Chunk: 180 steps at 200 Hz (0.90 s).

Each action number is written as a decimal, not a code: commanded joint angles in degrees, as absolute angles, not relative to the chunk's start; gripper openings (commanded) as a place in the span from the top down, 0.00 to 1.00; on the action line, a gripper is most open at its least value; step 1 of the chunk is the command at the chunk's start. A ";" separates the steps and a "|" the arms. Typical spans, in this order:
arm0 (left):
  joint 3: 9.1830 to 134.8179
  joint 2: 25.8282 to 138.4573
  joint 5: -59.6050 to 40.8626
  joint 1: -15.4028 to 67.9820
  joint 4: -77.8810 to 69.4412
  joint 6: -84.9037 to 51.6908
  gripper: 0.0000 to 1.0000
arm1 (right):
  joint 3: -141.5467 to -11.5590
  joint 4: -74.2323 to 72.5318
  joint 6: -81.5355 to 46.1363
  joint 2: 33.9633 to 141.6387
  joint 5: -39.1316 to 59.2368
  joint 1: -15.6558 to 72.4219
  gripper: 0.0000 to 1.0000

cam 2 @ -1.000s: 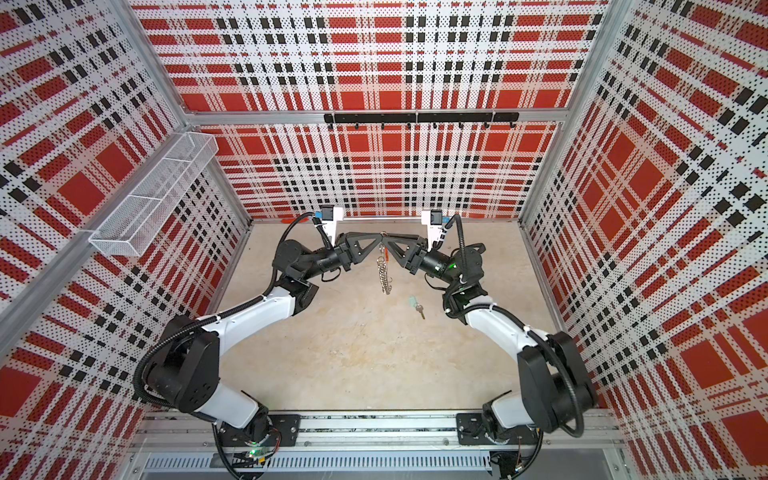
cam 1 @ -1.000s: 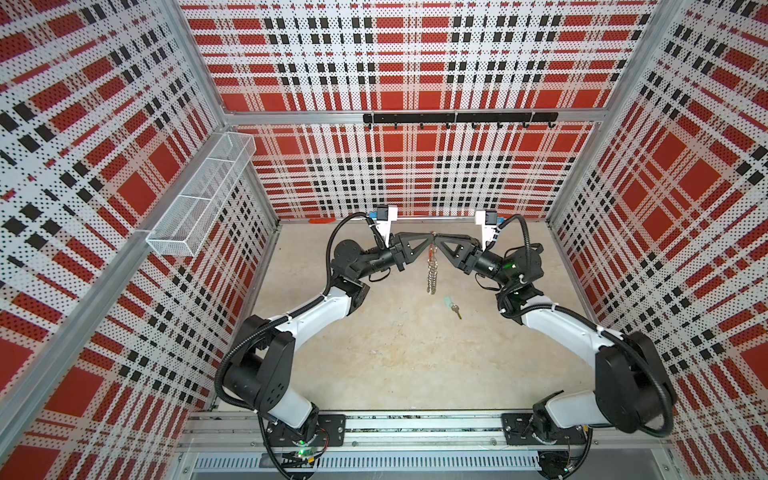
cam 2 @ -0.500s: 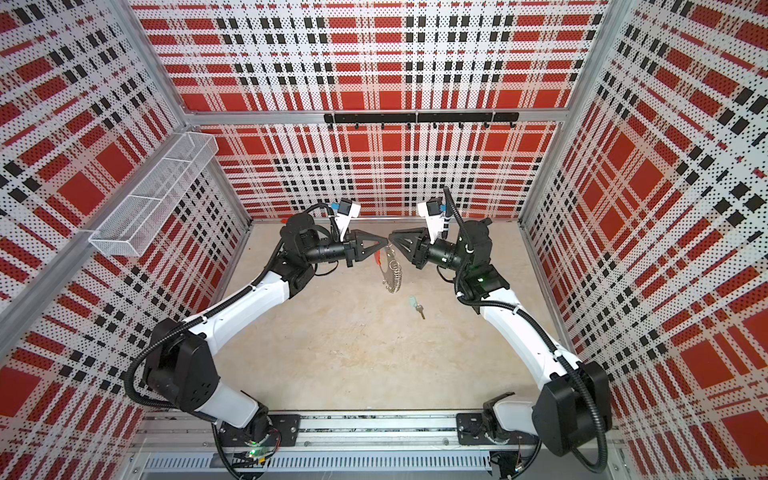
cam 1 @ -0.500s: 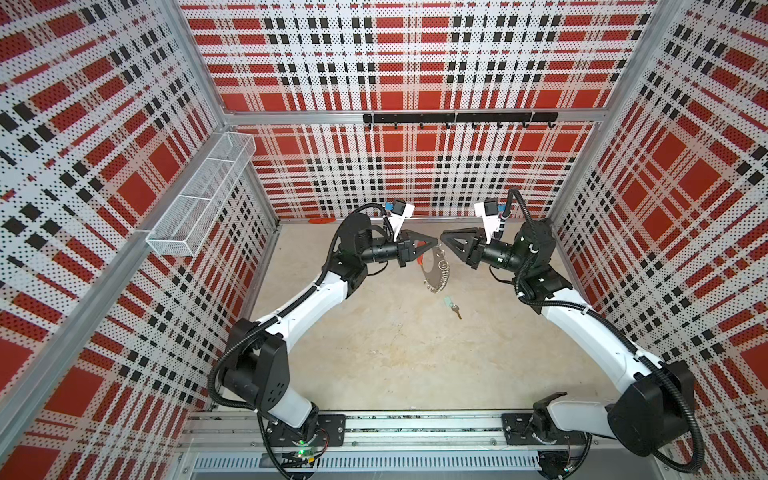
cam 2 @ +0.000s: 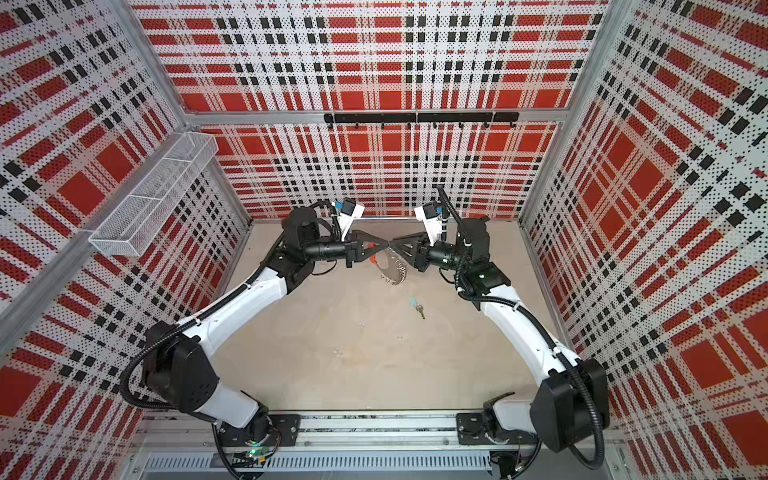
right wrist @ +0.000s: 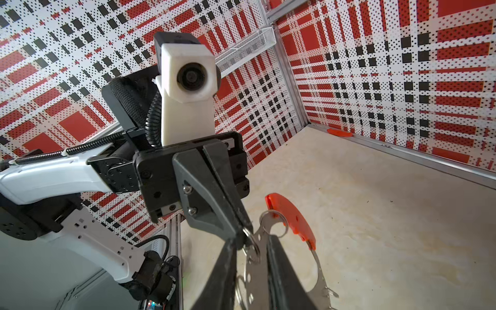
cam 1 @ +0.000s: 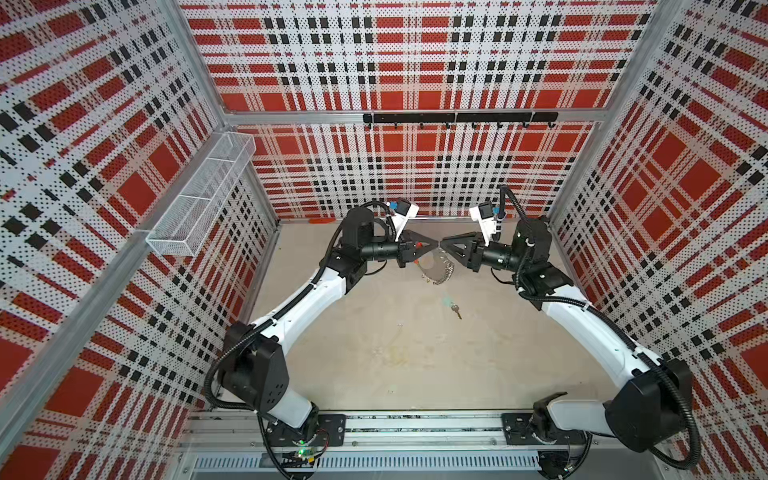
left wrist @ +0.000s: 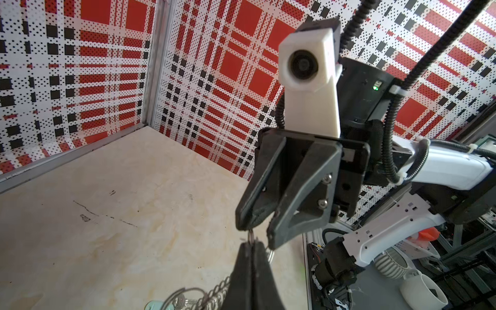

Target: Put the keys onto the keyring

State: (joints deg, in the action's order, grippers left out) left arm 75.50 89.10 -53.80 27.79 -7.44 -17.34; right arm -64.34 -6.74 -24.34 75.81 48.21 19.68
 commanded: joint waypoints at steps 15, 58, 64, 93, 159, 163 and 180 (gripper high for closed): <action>76.99 87.19 -55.72 28.28 -8.73 -16.54 1.00 | -65.16 -6.36 -24.19 76.03 50.47 19.37 0.77; 77.43 87.80 -56.39 27.97 -8.11 -16.30 1.00 | -64.08 -8.74 -25.45 74.50 48.37 18.58 0.68; 77.43 87.80 -56.39 27.89 -8.15 -16.28 1.00 | -63.75 -9.53 -26.09 74.12 48.42 18.15 0.66; 77.32 87.50 -56.35 27.90 -7.69 -15.91 1.00 | -63.02 -11.78 -28.17 72.95 49.30 16.18 0.60; 78.71 88.49 -56.21 28.80 -8.34 -16.63 1.00 | -61.16 -15.56 -31.29 74.71 56.36 15.97 0.66; 78.82 88.65 -56.23 28.82 -8.56 -16.77 1.00 | -61.06 -15.56 -31.19 74.62 56.47 16.06 0.66; 79.93 89.44 -56.38 29.16 -8.14 -16.81 1.00 | -60.97 -15.56 -30.85 74.51 56.58 16.37 0.67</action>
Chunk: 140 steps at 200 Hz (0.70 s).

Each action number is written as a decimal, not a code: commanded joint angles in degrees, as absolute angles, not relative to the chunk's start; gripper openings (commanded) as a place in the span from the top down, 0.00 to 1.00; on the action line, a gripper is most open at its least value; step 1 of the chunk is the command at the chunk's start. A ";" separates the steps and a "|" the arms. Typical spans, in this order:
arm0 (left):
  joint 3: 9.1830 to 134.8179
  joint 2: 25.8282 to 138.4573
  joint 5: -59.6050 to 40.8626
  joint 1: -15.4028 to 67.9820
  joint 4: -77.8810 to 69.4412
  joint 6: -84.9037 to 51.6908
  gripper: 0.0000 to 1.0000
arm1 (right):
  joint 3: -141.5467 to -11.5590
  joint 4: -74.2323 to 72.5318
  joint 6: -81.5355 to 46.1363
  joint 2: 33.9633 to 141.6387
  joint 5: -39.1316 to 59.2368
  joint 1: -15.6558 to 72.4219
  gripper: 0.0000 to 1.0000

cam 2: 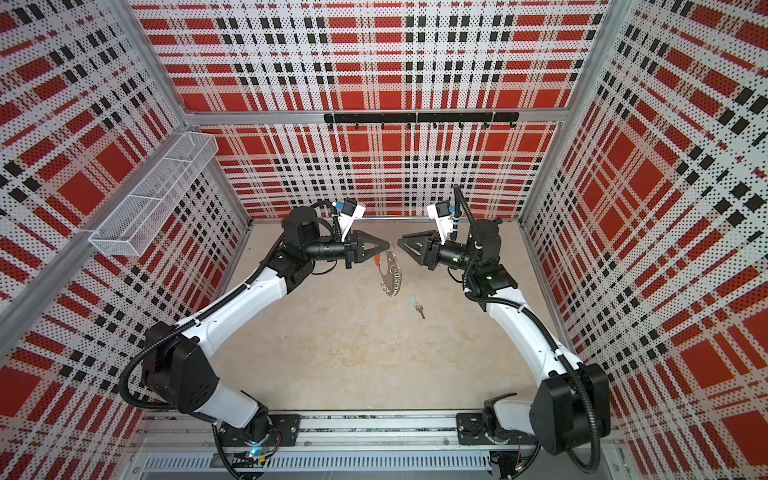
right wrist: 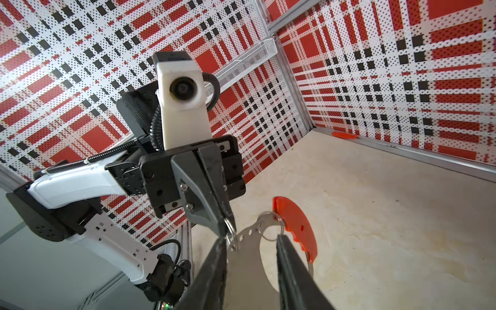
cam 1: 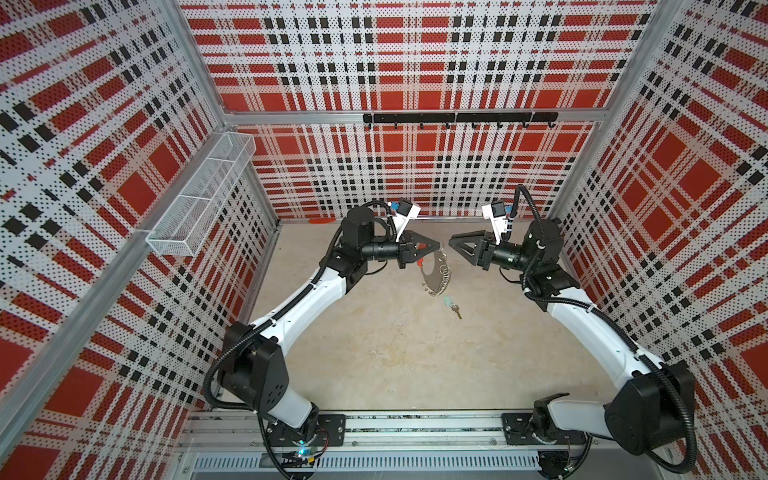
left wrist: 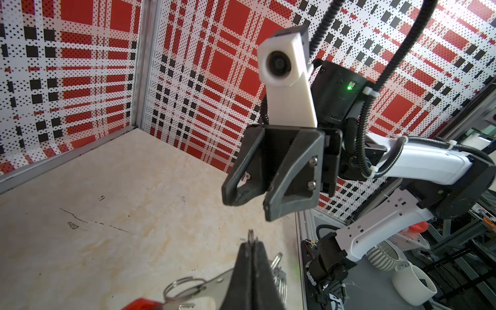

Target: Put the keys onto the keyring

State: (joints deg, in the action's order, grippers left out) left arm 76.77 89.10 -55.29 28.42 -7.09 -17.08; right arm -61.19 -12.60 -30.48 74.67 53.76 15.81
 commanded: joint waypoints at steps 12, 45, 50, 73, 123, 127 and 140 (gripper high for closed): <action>80.80 89.95 -56.40 29.40 -7.50 -16.65 1.00 | -61.00 -15.56 -30.85 74.72 56.77 16.51 0.68; 81.39 90.06 -55.90 29.93 -7.03 -16.35 1.00 | -60.81 -15.69 -30.85 74.97 57.07 16.68 0.73; 81.45 90.14 -55.95 29.91 -6.96 -16.39 1.00 | -60.79 -15.81 -30.92 74.97 57.04 16.65 0.74; 81.86 90.42 -55.88 30.04 -6.61 -16.35 1.00 | -60.94 -16.33 -31.20 75.22 57.13 16.95 0.76; 83.05 91.01 -55.90 30.07 -5.19 -15.39 1.00 | -60.91 -17.36 -31.29 75.74 57.13 17.71 0.87; 83.09 91.07 -56.01 30.06 -5.19 -15.38 1.00 | -60.93 -17.36 -31.29 75.76 57.13 17.70 0.88; 83.28 91.29 -55.96 30.08 -5.19 -15.31 1.00 | -60.77 -17.63 -31.29 75.88 57.13 17.87 0.93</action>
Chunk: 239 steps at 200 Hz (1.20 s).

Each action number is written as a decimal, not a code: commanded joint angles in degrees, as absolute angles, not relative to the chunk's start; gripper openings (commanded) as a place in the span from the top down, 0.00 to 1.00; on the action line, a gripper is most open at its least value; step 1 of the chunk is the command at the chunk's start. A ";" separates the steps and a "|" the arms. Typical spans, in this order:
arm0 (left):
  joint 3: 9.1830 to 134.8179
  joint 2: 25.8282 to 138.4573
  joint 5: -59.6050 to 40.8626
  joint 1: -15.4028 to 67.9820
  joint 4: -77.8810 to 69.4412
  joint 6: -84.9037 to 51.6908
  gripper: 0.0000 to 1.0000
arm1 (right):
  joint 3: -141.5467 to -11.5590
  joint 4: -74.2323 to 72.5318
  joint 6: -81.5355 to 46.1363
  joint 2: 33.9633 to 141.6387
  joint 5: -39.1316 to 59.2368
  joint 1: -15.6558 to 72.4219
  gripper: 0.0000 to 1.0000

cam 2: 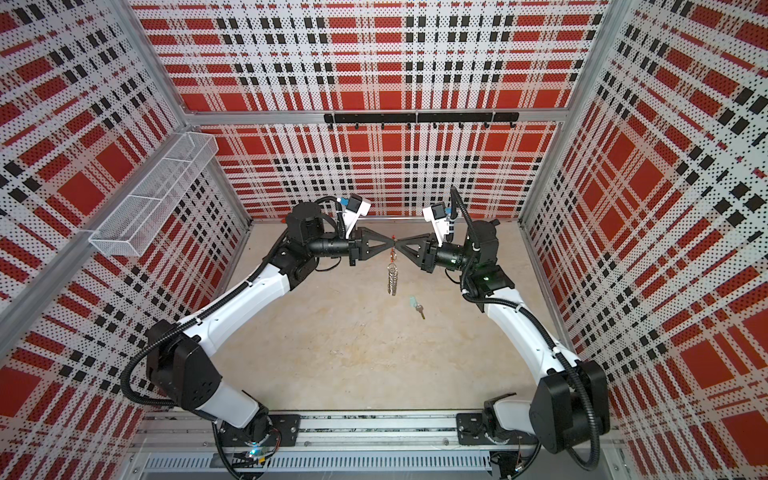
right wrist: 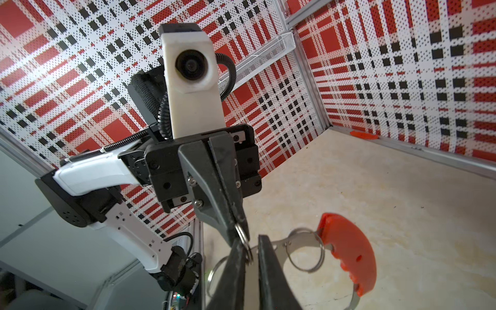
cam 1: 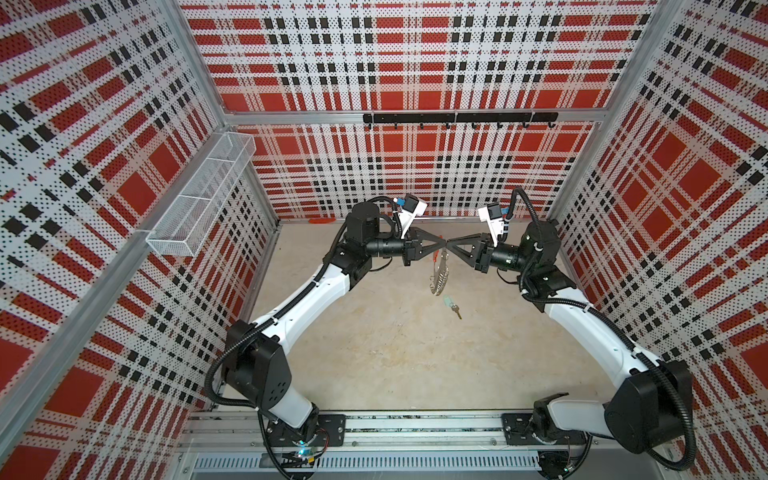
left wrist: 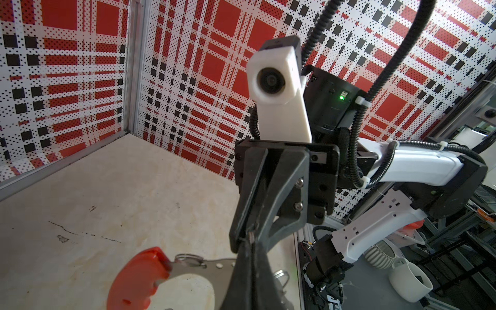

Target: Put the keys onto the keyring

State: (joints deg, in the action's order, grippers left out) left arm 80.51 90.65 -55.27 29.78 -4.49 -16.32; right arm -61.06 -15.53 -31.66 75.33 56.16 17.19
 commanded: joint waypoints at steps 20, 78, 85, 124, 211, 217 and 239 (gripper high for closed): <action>83.23 91.16 -54.98 29.98 -6.08 -15.97 0.96 | -60.28 -18.45 -33.47 75.70 56.42 17.91 1.00; 59.85 81.43 -39.09 23.26 -43.49 -40.39 0.76 | -54.05 -31.61 -40.73 74.42 47.00 17.84 1.00; 58.66 81.30 -38.52 21.97 -44.75 -42.42 0.80 | -53.31 -33.57 -42.04 74.56 46.97 17.89 1.00; 54.76 81.88 -39.17 23.02 -48.74 -43.93 0.73 | -49.54 -53.27 -53.79 77.67 49.12 17.97 1.00; 58.95 91.92 -47.15 29.28 -66.25 -53.66 0.58 | -50.14 -65.00 -62.39 82.08 51.19 19.49 1.00; 58.81 92.28 -47.25 29.28 -67.97 -54.76 0.59 | -50.33 -64.91 -62.43 82.09 51.37 19.66 1.00; 58.64 93.38 -47.94 29.24 -72.78 -58.09 0.62 | -51.13 -64.14 -62.08 82.44 52.12 20.46 1.00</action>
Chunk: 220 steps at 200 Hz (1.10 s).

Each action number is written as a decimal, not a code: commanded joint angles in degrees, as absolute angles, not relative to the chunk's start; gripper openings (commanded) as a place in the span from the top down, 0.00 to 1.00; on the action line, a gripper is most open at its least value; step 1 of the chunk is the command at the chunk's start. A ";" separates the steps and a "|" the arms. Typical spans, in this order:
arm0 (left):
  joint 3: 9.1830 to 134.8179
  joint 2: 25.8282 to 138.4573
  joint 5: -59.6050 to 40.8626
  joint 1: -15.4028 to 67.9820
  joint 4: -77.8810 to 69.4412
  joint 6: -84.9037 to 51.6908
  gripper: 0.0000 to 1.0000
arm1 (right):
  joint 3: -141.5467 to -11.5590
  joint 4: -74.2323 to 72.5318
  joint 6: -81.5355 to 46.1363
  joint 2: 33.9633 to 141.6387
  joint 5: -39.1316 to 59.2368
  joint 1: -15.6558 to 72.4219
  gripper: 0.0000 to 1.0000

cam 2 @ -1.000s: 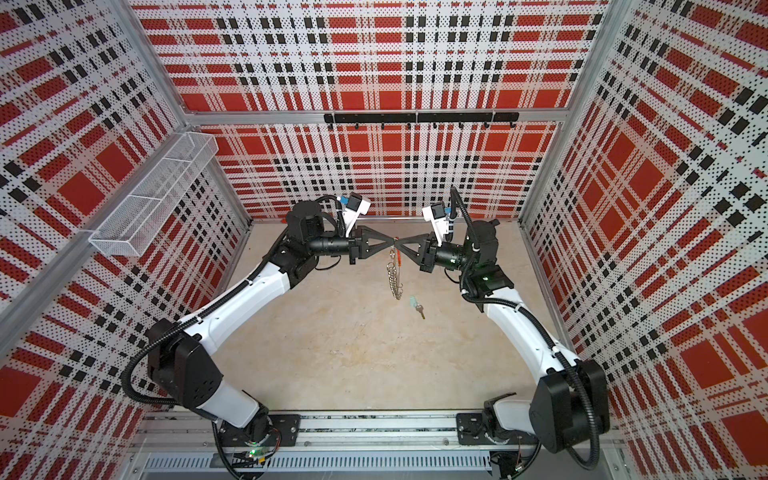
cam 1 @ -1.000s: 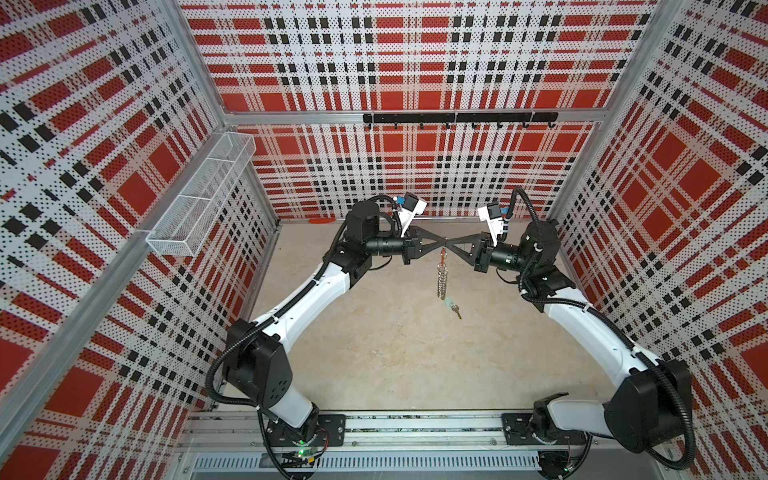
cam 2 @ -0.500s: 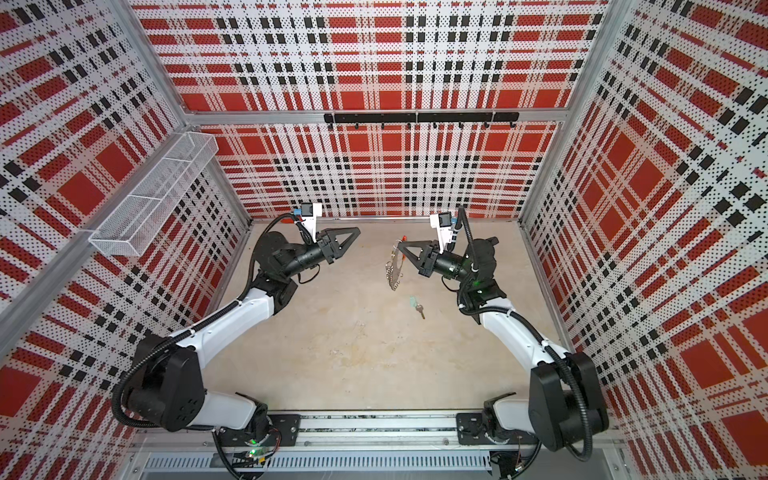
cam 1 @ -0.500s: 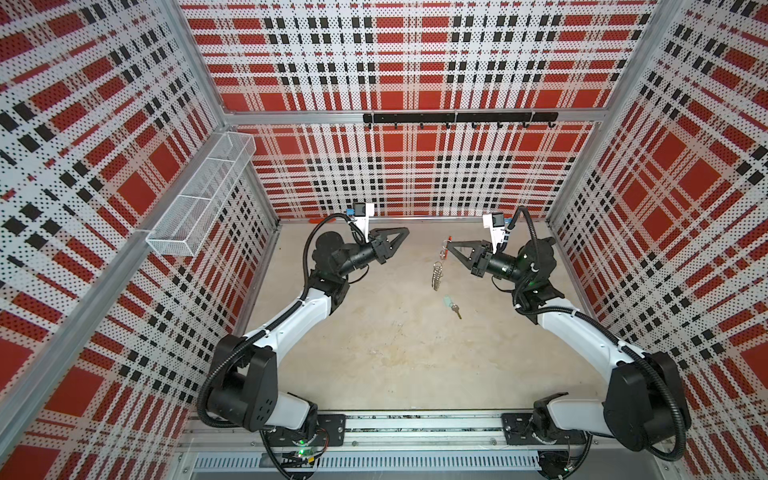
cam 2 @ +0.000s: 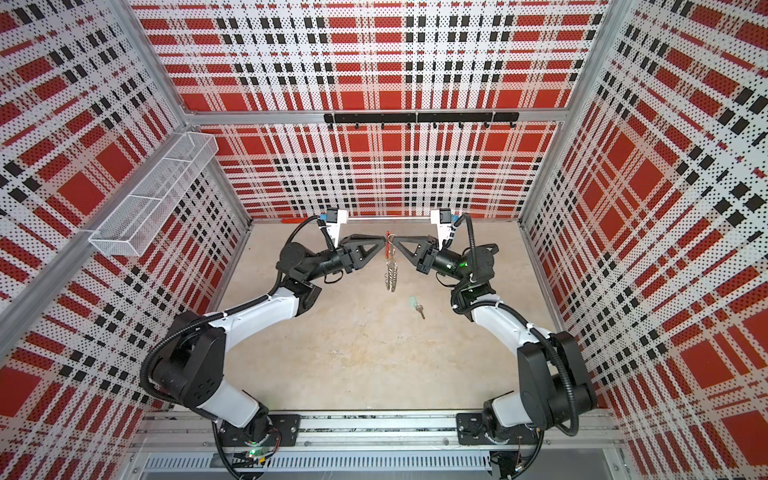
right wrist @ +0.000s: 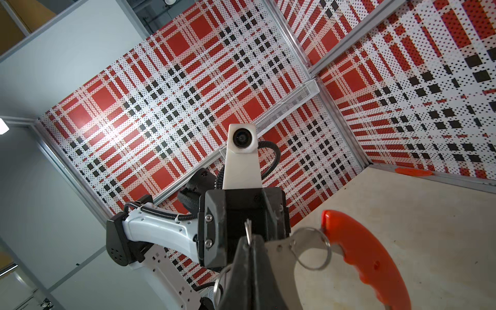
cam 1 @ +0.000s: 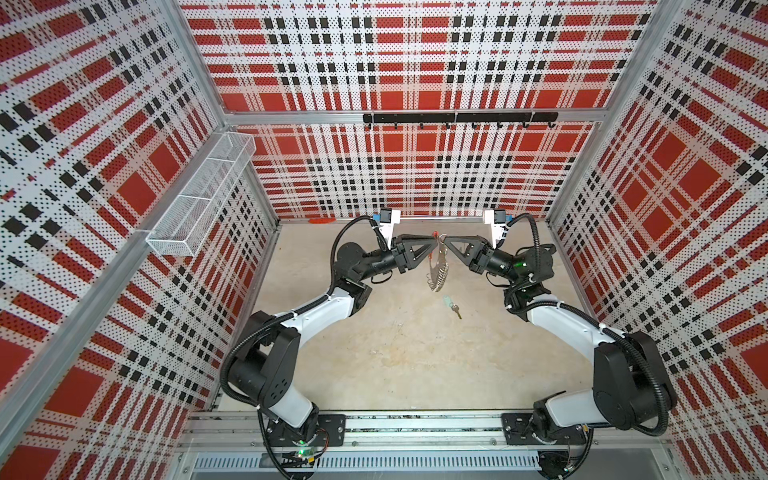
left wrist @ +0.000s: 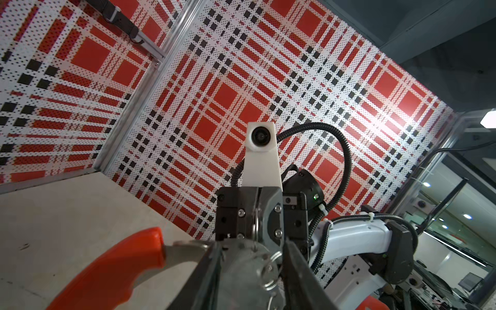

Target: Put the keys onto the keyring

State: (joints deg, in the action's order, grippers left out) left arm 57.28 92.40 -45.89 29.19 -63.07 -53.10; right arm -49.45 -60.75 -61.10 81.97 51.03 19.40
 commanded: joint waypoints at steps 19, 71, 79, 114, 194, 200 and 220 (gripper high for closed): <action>58.71 93.71 -48.25 29.21 -74.00 -58.93 0.64 | -51.50 -63.03 -61.25 82.62 52.29 20.91 1.00; 58.22 93.63 -48.04 29.28 -74.09 -58.86 0.67 | -51.93 -63.55 -61.51 83.18 52.20 21.09 1.00; 58.10 93.61 -48.15 29.28 -74.09 -58.84 0.68 | -52.05 -63.71 -61.63 83.23 52.12 21.10 1.00; 57.49 93.52 -47.50 29.01 -73.32 -58.21 0.69 | -52.60 -63.07 -61.35 82.71 52.27 21.11 1.00; 57.22 93.46 -46.76 29.18 -71.12 -56.72 0.87 | -53.26 -62.43 -61.18 83.04 52.49 21.34 1.00; 57.22 93.34 -46.72 29.21 -70.90 -56.48 0.88 | -53.32 -62.42 -61.20 83.06 52.56 21.41 1.00; 57.23 93.16 -46.32 29.34 -70.25 -56.05 0.90 | -53.40 -62.28 -61.14 83.06 52.56 21.49 1.00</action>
State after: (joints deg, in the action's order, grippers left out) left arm 57.25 93.30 -46.30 29.19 -70.39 -57.41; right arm -51.53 -60.71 -60.99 82.98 52.75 20.97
